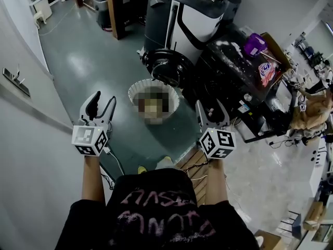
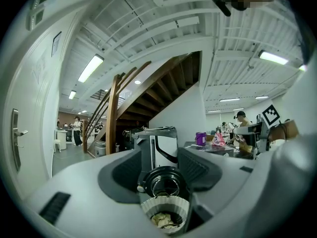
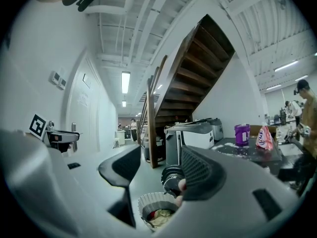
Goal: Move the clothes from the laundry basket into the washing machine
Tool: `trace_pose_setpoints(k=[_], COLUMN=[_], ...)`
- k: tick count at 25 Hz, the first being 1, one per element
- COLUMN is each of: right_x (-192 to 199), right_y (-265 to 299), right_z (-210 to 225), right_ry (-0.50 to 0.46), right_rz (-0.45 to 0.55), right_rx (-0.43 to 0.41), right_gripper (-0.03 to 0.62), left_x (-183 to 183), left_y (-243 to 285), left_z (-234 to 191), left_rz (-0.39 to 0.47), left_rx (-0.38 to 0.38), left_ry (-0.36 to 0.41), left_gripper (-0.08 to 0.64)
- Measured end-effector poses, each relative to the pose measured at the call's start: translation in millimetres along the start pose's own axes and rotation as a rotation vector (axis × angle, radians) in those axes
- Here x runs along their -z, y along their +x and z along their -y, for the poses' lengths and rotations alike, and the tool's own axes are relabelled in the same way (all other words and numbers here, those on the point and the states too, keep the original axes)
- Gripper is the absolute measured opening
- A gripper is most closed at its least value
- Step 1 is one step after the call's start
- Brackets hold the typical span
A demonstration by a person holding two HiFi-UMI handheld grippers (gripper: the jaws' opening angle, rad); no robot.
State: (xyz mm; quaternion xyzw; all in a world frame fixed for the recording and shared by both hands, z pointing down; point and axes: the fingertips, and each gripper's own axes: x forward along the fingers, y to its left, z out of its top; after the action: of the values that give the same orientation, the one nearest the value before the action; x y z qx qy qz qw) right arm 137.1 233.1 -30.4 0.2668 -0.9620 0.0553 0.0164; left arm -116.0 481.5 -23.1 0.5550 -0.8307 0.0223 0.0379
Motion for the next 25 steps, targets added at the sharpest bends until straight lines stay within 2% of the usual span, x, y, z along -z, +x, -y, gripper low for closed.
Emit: trace_pose_setpoints(k=[6, 13, 21, 25], right_x=[12.6, 8.8, 20.8, 39.8], right_y=[11.5, 44.6, 111.5, 150.6], right_z=[-2.5, 11.0, 44.2, 67.6], right_ry=[0.017, 0.054, 0.058, 0.074], right_rz=[-0.020, 0.009, -0.034, -0.077], right_rx=[0.005, 0.003, 0.011, -0.002], right_gripper=[0.261, 0.267, 0.275, 0.275], left_x=[9.9, 15.0, 17.8, 30.0], left_y=[5.5, 36.8, 108.4, 155.1], left_z=[-10.7, -23.7, -38.1, -37.7], left_rz=[-0.014, -0.023, -0.064, -0.100], left_rx=[0.012, 0.008, 0.013, 0.025], left_ry=[-0.008, -0.013, -0.002, 0.001], left_gripper=[0.245, 0.245, 0.245, 0.245])
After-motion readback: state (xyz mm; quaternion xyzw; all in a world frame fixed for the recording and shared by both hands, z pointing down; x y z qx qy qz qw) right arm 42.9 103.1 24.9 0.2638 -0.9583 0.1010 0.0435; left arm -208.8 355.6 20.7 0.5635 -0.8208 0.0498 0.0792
